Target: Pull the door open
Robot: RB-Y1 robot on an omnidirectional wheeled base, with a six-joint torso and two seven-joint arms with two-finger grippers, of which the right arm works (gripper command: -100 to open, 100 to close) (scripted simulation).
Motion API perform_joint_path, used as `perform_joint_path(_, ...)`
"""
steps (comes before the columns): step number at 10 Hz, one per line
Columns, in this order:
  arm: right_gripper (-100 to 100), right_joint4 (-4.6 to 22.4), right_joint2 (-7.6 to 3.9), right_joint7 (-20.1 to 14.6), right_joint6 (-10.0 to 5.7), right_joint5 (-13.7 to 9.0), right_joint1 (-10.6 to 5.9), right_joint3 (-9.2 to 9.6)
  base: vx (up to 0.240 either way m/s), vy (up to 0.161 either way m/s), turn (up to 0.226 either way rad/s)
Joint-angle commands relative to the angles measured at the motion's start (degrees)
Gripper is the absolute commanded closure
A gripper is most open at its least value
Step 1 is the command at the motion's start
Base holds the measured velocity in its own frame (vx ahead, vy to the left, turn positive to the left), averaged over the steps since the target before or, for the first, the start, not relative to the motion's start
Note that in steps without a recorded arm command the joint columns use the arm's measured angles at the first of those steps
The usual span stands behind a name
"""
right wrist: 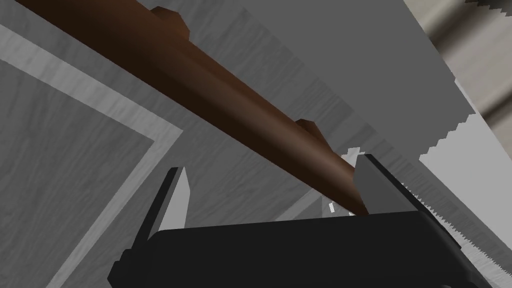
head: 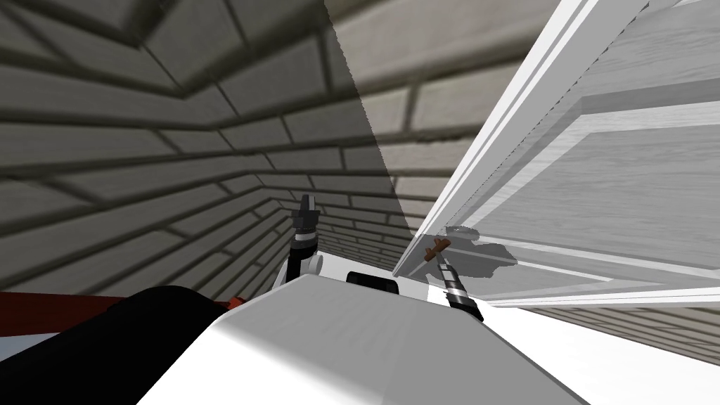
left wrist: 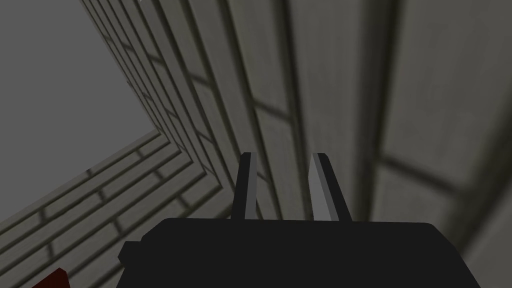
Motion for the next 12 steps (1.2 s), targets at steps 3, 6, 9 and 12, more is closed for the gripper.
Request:
perform_joint_path(3,-100,0.2,0.36,-5.5,0.74,-1.7,-0.79,0.38,-0.044,-0.019,0.041)
perform_joint_path(6,-100,0.5,0.7,-9.9,1.27,-3.2,-1.46,0.69,-0.043,-0.013,0.037)
perform_joint_path(9,-100,0.7,0.89,-13.1,1.57,-4.1,-1.85,0.88,-0.04,-0.016,0.037)
perform_joint_path(12,-100,1.0,1.28,-17.8,2.18,-5.8,-2.63,1.24,-0.049,-0.018,0.047)
